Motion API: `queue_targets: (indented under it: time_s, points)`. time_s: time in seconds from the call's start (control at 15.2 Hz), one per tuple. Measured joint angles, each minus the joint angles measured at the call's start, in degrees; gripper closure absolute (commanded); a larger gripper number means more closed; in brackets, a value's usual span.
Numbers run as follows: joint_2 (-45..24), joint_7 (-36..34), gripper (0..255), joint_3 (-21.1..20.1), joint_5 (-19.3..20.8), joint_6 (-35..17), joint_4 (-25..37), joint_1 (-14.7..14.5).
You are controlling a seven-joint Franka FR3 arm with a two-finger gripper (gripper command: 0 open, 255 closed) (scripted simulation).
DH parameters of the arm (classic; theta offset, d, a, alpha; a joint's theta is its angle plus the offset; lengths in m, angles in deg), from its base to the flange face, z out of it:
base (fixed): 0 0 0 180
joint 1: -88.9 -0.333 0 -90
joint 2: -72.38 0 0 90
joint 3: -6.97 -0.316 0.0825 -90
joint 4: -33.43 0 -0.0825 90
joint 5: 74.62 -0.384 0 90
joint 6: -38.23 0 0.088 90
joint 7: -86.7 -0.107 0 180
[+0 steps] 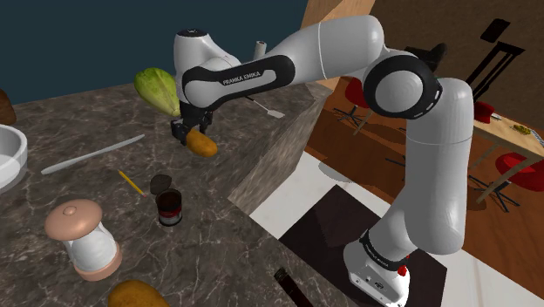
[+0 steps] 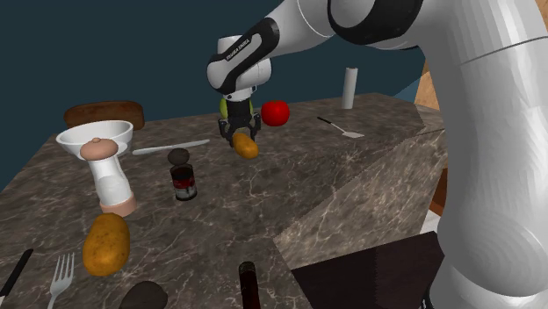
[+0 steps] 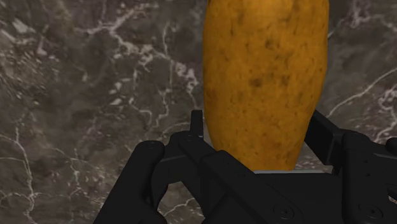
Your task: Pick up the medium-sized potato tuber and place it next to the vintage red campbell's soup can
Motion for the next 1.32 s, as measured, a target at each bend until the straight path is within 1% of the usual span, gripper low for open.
queue_targets:
  time_s: [0.26,1.32]
  points:
    - [0.84,0.22,255,-0.09,-0.20,1.29,0.35,0.09]
    - [4.48,1.29,255,-0.64,-1.26,11.62,7.14,-0.01]
